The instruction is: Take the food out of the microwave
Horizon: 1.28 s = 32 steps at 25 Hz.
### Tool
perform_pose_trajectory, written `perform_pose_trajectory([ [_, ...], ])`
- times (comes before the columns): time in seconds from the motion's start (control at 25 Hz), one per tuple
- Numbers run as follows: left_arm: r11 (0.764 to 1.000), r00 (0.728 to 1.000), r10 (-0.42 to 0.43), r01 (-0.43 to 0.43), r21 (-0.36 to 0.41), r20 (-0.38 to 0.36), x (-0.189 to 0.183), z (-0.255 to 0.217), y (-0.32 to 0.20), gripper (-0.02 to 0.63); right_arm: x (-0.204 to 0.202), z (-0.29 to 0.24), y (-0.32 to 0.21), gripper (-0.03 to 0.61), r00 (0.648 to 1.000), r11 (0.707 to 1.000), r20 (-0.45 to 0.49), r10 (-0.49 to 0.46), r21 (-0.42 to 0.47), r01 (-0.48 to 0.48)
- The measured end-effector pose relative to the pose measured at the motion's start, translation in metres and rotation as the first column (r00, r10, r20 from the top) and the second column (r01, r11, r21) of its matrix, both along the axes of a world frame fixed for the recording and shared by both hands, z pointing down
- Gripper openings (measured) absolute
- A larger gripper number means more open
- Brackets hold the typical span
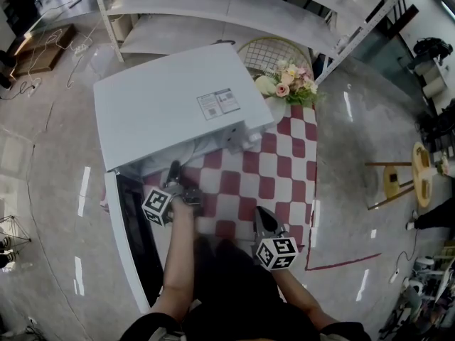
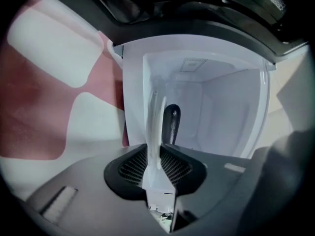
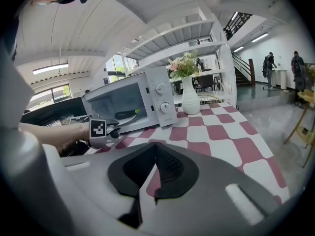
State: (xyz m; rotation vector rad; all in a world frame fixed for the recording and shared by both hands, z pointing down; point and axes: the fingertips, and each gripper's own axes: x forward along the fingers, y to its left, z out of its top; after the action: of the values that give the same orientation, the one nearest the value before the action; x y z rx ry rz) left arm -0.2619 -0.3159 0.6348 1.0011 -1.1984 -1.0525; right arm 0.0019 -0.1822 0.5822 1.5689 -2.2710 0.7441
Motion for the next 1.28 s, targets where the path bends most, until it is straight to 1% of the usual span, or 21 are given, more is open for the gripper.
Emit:
perform_pose_trajectory([
  [0.32, 1.000, 1.000, 0.009, -0.010, 0.025, 0.021, 0.000, -0.008, 0.001, 0.012, -0.002, 0.000, 0.000, 0.002, 1.000, 1.000, 0.002, 0.005, 0.002, -0.005],
  [0.56, 0.999, 1.000, 0.000, -0.001, 0.042, 0.016, -0.003, -0.010, 0.004, 0.012, -0.005, -0.001, 0.001, 0.002, 1.000, 1.000, 0.004, -0.004, 0.002, 0.004],
  [0.76, 0.999, 0.999, -0.010, 0.008, 0.046, 0.044, -0.003, -0.011, 0.009, 0.015, -0.006, 0.001, 0.003, 0.002, 1.000, 1.000, 0.003, -0.011, 0.001, 0.011],
  [0.88, 0.999, 0.999, -0.017, 0.014, 0.048, 0.043, -0.002, -0.011, 0.012, 0.020, -0.008, 0.001, 0.004, 0.002, 1.000, 1.000, 0.003, -0.018, -0.001, 0.018],
  [1.28, 0.997, 0.999, -0.004, 0.000, 0.073, 0.052, -0.002, -0.010, 0.016, 0.021, -0.011, 0.003, 0.009, 0.002, 1.000, 1.000, 0.013, -0.025, -0.006, 0.025],
])
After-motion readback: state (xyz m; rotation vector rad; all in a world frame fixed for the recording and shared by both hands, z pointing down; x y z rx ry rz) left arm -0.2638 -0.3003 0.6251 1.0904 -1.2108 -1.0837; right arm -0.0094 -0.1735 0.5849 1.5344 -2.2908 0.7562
